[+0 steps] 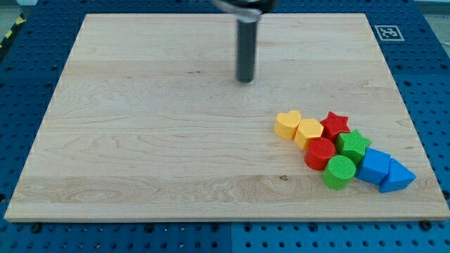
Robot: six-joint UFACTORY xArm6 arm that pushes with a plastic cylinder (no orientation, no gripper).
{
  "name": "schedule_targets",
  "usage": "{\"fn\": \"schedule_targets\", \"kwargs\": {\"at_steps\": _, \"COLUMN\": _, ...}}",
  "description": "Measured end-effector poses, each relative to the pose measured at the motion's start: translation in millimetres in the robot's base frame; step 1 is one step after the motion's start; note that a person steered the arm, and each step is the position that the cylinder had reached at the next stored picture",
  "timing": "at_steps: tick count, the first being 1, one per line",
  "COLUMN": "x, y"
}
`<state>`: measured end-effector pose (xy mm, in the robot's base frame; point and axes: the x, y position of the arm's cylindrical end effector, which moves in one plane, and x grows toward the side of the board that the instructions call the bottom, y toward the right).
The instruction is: Push the group of blocks up a bit
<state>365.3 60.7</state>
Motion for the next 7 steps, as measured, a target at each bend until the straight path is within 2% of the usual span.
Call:
{"fn": "schedule_targets", "kwargs": {"at_steps": 2, "x": -2, "y": 189}}
{"fn": "schedule_targets", "kwargs": {"at_steps": 3, "x": 16, "y": 229}}
{"fn": "schedule_targets", "kwargs": {"at_steps": 7, "x": 22, "y": 229}}
